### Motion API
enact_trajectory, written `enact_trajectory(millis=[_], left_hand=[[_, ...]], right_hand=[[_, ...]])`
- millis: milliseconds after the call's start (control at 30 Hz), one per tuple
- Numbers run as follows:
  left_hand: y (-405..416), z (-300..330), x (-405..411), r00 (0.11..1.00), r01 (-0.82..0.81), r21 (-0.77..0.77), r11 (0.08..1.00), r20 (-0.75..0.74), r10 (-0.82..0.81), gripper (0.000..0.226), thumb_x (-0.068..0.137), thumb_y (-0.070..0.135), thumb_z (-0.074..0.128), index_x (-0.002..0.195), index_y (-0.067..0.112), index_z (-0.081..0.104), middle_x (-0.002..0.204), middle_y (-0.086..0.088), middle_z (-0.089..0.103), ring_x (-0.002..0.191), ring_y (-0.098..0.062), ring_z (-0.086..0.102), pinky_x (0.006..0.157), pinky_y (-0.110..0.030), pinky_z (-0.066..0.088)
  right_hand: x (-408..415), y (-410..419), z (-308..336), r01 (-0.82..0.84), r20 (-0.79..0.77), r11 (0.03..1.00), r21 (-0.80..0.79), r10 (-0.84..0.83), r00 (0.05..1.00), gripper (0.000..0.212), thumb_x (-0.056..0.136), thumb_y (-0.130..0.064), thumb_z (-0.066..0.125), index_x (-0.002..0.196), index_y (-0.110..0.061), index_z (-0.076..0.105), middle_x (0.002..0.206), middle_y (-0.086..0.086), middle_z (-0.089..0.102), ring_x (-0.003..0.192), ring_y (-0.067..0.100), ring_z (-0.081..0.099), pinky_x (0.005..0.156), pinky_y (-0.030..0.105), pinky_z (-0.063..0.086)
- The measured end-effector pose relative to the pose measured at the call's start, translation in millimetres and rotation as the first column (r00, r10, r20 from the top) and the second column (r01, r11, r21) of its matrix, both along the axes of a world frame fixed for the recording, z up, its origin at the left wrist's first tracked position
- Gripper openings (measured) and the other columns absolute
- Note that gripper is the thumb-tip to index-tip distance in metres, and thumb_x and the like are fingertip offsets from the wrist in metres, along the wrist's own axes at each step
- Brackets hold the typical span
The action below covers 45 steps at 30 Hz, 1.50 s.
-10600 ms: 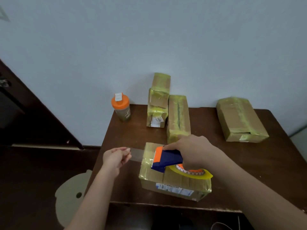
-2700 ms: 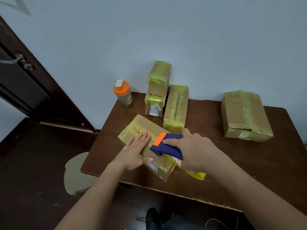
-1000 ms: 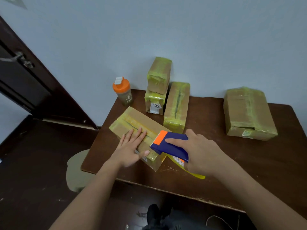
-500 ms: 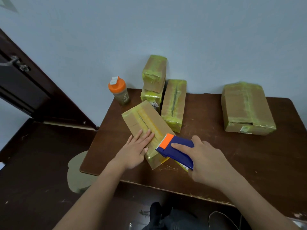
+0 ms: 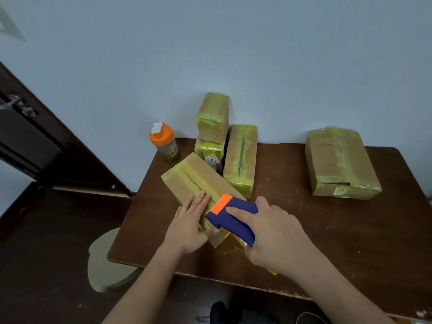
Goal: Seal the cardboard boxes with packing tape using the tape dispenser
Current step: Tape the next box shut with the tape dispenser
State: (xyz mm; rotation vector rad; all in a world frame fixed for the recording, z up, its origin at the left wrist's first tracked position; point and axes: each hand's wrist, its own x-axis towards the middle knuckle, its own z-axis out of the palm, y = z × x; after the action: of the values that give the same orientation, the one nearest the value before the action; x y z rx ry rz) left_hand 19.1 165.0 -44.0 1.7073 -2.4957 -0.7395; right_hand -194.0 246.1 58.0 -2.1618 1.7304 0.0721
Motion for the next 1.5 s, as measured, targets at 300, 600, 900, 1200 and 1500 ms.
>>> enact_trajectory(millis=[300, 600, 900, 1200, 1500], left_hand=[[-7, 8, -9, 0.997, -0.043, 0.039, 0.998, 0.065, 0.040, 0.095, 0.081, 0.069, 0.055, 0.149, 0.046, -0.007, 0.158, 0.022, -0.010, 0.147, -0.010, -0.011, 0.120, -0.049, 0.007], [-9, 11, -10, 0.999, -0.011, 0.091, 0.996, 0.052, 0.006, 0.089, 0.084, 0.060, 0.058, 0.144, 0.057, -0.007, 0.155, 0.029, -0.017, 0.147, -0.016, -0.012, 0.117, -0.057, 0.015], [-7, 6, -12, 0.960, 0.080, -0.004, 0.997, 0.269, -0.076, 0.084, 0.089, 0.068, 0.037, 0.146, 0.046, -0.020, 0.154, 0.019, -0.028, 0.145, -0.018, -0.024, 0.116, -0.052, -0.013], [-2, -9, 9, 0.981, 0.173, -0.131, 0.976, 0.116, -0.158, 0.076, 0.096, 0.057, 0.037, 0.151, 0.038, -0.012, 0.156, 0.022, -0.018, 0.144, -0.004, -0.019, 0.120, -0.035, -0.008], [-33, 2, 27, 0.980, 0.177, -0.145, 0.974, 0.114, -0.161, 0.080, 0.090, 0.047, 0.056, 0.154, 0.030, 0.010, 0.159, 0.020, -0.010, 0.148, -0.010, -0.005, 0.122, -0.038, 0.003]], right_hand=[[-8, 2, -13, 0.027, -0.042, 1.000, 0.009, -0.027, 0.999, 0.089, 0.087, -0.046, 0.065, 0.149, -0.048, 0.001, 0.143, 0.001, 0.022, 0.122, 0.020, 0.039, 0.087, 0.032, 0.046], [-8, 8, -21, 0.042, -0.023, 0.999, 0.008, -0.041, 0.999, 0.089, 0.088, -0.047, 0.063, 0.149, -0.049, -0.002, 0.144, 0.000, 0.020, 0.124, 0.019, 0.037, 0.090, 0.031, 0.047], [-11, 8, -36, 0.063, 0.017, 0.998, 0.028, -0.063, 0.998, 0.089, 0.088, -0.048, 0.064, 0.149, -0.050, 0.000, 0.142, -0.001, 0.022, 0.123, 0.018, 0.039, 0.091, 0.031, 0.047], [-9, 3, -42, 0.059, 0.065, 0.997, 0.048, -0.062, 0.996, 0.090, 0.087, -0.046, 0.065, 0.149, -0.049, 0.001, 0.136, -0.001, 0.025, 0.116, 0.016, 0.041, 0.090, 0.031, 0.049], [10, -25, -45, 0.017, 0.081, 1.000, 0.009, -0.018, 0.997, 0.089, 0.087, -0.038, 0.067, 0.150, -0.049, 0.005, 0.139, 0.002, 0.024, 0.119, 0.022, 0.039, 0.089, 0.035, 0.048]])
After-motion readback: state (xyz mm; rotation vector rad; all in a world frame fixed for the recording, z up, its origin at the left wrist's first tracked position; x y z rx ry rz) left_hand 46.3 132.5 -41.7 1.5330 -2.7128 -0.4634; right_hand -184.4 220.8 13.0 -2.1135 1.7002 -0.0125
